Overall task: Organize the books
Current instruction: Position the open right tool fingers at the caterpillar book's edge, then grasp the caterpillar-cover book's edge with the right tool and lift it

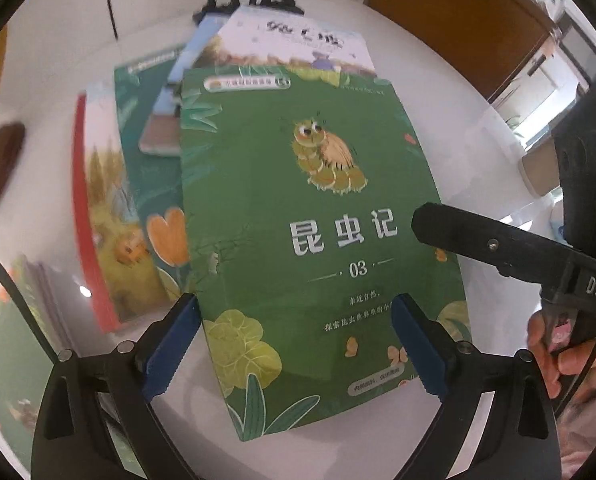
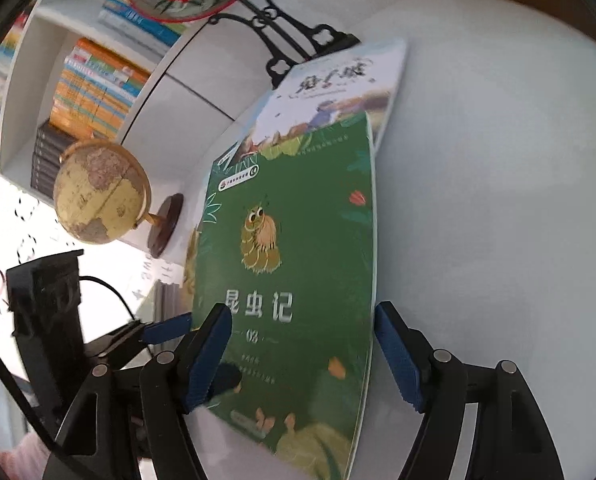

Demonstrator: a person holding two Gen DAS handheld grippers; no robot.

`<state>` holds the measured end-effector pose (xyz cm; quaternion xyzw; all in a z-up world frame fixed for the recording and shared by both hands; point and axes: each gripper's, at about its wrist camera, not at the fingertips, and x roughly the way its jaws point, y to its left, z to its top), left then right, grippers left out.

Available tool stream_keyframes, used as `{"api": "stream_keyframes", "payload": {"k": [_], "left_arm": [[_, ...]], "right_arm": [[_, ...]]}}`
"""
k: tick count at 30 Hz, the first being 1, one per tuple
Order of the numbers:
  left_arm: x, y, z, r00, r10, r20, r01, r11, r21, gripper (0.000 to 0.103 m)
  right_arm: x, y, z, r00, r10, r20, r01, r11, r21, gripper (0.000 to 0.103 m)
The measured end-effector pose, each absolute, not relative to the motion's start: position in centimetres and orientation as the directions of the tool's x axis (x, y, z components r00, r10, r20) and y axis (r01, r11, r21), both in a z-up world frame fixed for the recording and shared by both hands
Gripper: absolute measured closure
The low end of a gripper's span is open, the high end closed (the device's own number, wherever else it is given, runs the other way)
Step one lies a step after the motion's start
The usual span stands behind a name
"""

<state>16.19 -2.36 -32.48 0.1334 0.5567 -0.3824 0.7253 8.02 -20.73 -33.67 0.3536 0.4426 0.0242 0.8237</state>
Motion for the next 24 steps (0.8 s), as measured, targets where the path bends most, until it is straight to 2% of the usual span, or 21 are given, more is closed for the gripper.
{"api": "stream_keyframes", "payload": {"k": [3,5,6,8,9,10,11,13,16,18,20,21,22,23,24], "left_arm": [[17.0,-1.7,-32.6,0.089,-0.456,-0.886,0.648,0.701,-0.296,0.011],[17.3,-1.4,-32.5,0.085,-0.473,-0.877,0.612,0.720,-0.329,0.017],[17.3,-1.3,-32.5,0.102,-0.465,-0.880,0.604,0.731,-0.316,0.022],[17.4,-0.4,-32.3,0.138,-0.454,-0.880,0.572,0.762,-0.303,0.047],[17.6,0.3,-32.3,0.149,-0.458,-0.877,0.555,0.773,-0.309,0.052],[17.9,0.9,-32.2,0.158,-0.462,-0.872,0.538,0.781,-0.317,0.059],[18.0,1.6,-32.0,0.170,-0.469,-0.867,0.522,0.789,-0.325,0.063],[17.9,2.8,-31.2,0.198,-0.493,-0.847,0.512,0.789,-0.340,0.063],[17.4,3.0,-29.3,0.204,-0.568,-0.797,0.531,0.748,-0.397,0.063],[16.6,2.2,-28.7,0.223,-0.567,-0.793,0.547,0.746,-0.380,0.063],[16.6,1.7,-28.7,0.261,-0.541,-0.800,0.557,0.761,-0.332,0.063],[16.9,1.8,-28.9,0.252,-0.549,-0.797,0.540,0.763,-0.356,0.063],[17.2,2.2,-29.1,0.236,-0.575,-0.783,0.521,0.755,-0.398,0.065],[17.4,2.4,-29.0,0.222,-0.601,-0.768,0.518,0.740,-0.429,0.078],[17.4,2.5,-28.8,0.226,-0.608,-0.762,0.522,0.735,-0.432,0.084]], "right_arm": [[8.3,-20.4,-33.6,0.610,0.352,-0.710,0.250,0.764,0.594,0.022],[8.6,-20.0,-33.6,0.601,0.351,-0.719,0.232,0.784,0.576,0.021],[8.9,-19.8,-33.5,0.585,0.346,-0.733,0.227,0.798,0.558,0.020],[9.4,-20.0,-33.5,0.560,0.356,-0.748,0.243,0.793,0.559,0.020],[9.6,-20.0,-33.5,0.541,0.358,-0.761,0.254,0.793,0.554,0.025],[9.7,-20.2,-33.5,0.528,0.355,-0.771,0.264,0.795,0.547,0.036],[9.7,-20.5,-33.5,0.513,0.356,-0.781,0.274,0.794,0.542,0.042],[9.1,-21.5,-33.7,0.519,0.400,-0.755,0.273,0.759,0.591,0.061],[8.0,-22.5,-33.1,0.579,0.520,-0.628,0.217,0.644,0.734,0.070],[7.8,-21.9,-31.9,0.605,0.597,-0.527,0.117,0.588,0.800,0.076],[8.3,-20.7,-31.5,0.586,0.591,-0.554,0.092,0.631,0.771,0.076],[8.5,-20.5,-31.7,0.577,0.571,-0.584,0.097,0.662,0.743,0.082],[8.7,-20.3,-32.0,0.568,0.552,-0.611,0.112,0.684,0.721,0.092],[8.8,-20.4,-32.6,0.549,0.520,-0.654,0.147,0.710,0.688,0.093],[8.8,-20.4,-32.8,0.545,0.500,-0.673,0.163,0.725,0.670,0.096]]}}
